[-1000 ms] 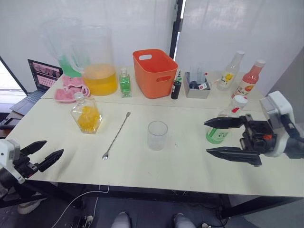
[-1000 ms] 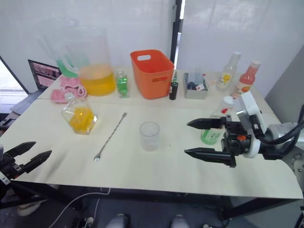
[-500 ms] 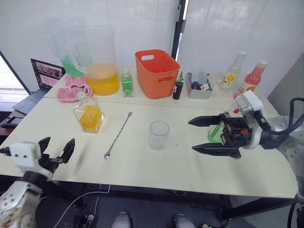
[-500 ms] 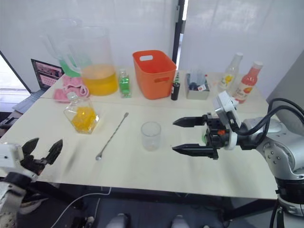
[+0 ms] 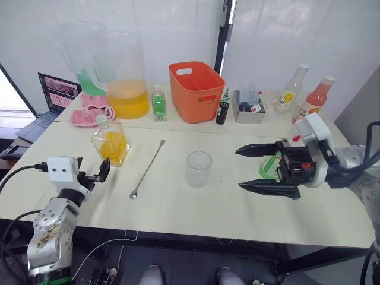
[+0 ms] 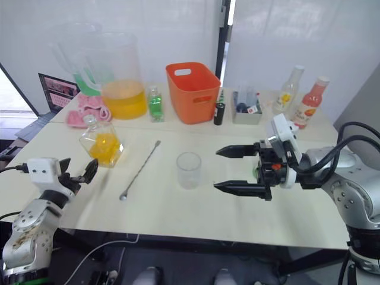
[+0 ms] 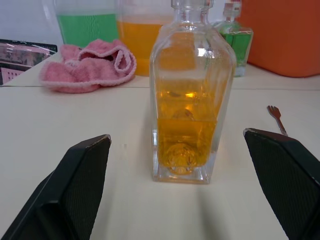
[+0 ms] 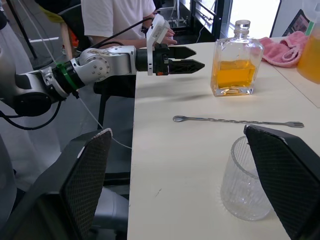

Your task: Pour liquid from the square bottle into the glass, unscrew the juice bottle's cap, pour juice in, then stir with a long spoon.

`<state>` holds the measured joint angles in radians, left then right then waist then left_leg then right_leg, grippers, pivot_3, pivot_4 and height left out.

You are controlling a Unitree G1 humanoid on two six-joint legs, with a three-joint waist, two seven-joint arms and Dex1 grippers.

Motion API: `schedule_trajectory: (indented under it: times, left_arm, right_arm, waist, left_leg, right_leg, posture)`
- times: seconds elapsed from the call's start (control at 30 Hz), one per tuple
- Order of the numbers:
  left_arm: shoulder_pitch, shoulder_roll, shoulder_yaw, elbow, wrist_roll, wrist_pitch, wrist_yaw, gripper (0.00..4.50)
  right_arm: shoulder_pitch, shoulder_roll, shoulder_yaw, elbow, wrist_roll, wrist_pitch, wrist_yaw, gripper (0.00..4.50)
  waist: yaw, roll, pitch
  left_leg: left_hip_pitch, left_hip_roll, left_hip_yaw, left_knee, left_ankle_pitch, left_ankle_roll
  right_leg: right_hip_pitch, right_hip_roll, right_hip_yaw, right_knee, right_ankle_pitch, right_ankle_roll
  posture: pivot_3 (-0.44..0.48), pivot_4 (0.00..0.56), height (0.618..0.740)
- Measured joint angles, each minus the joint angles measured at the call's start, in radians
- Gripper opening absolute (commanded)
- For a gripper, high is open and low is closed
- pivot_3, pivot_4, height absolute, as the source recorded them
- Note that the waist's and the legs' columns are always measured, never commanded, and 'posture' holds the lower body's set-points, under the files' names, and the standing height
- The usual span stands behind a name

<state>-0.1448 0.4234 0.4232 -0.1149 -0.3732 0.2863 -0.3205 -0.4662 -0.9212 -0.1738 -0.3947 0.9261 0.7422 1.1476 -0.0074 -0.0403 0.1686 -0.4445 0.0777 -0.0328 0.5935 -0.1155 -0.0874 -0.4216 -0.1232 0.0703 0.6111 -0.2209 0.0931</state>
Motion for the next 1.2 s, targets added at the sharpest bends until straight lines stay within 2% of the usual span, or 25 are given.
schedule_trajectory:
  times: [0.3,0.83,0.93,1.0,1.03,1.2]
  left_arm:
    - [-0.151,-0.019,-0.066,0.196,0.060,-0.076,0.015,4.50]
    - [-0.347,-0.042,-0.095,0.435,0.075,-0.149,0.042,4.50]
    - [-0.371,-0.041,-0.098,0.471,0.077,-0.160,0.034,3.76]
    - [-0.378,-0.037,-0.099,0.487,0.080,-0.175,0.029,3.05]
    - [-0.380,-0.036,-0.095,0.490,0.082,-0.178,0.030,2.84]
    - [-0.388,-0.035,-0.098,0.508,0.083,-0.193,0.009,2.83]
  right_arm:
    - [0.035,-0.003,-0.043,-0.046,0.031,0.025,-0.048,4.48]
    - [0.044,0.023,-0.037,-0.077,0.054,0.026,-0.102,4.48]
    - [0.040,0.025,-0.036,-0.080,0.064,0.026,-0.109,4.50]
    - [0.040,0.025,-0.035,-0.086,0.068,0.027,-0.115,4.50]
    - [0.040,0.025,-0.035,-0.088,0.070,0.027,-0.119,4.50]
    - [0.038,0.028,-0.029,-0.089,0.072,0.027,-0.132,4.50]
  waist:
    - [0.005,0.000,0.000]
    - [0.012,0.000,0.000]
    - [0.013,0.000,0.000]
    - [0.015,0.000,0.000]
    - [0.016,0.000,0.000]
    - [0.018,0.000,0.000]
  left_leg:
    - [0.000,0.000,0.000,0.000,0.000,0.000]
    - [0.000,0.000,0.000,0.000,0.000,0.000]
    - [-0.001,0.000,0.000,0.000,0.000,0.000]
    - [-0.001,0.000,0.000,0.000,0.000,0.000]
    - [-0.001,0.000,0.000,0.000,0.000,0.000]
    - [-0.001,0.000,0.000,0.000,0.000,0.000]
  right_leg:
    - [0.000,0.000,0.000,0.000,0.000,0.001]
    - [0.000,0.000,0.000,0.000,0.001,0.002]
    - [0.000,0.000,0.000,0.000,0.001,0.002]
    - [0.000,0.000,0.000,0.000,0.001,0.002]
    - [0.000,0.000,0.000,0.000,0.001,0.002]
    - [0.000,0.000,0.000,-0.001,0.001,0.002]
  posture:
    - [0.000,0.150,0.740]
    - [0.000,0.150,0.740]
    - [0.000,0.150,0.740]
    - [0.000,0.150,0.740]
    - [0.000,0.150,0.740]
    - [0.000,0.150,0.740]
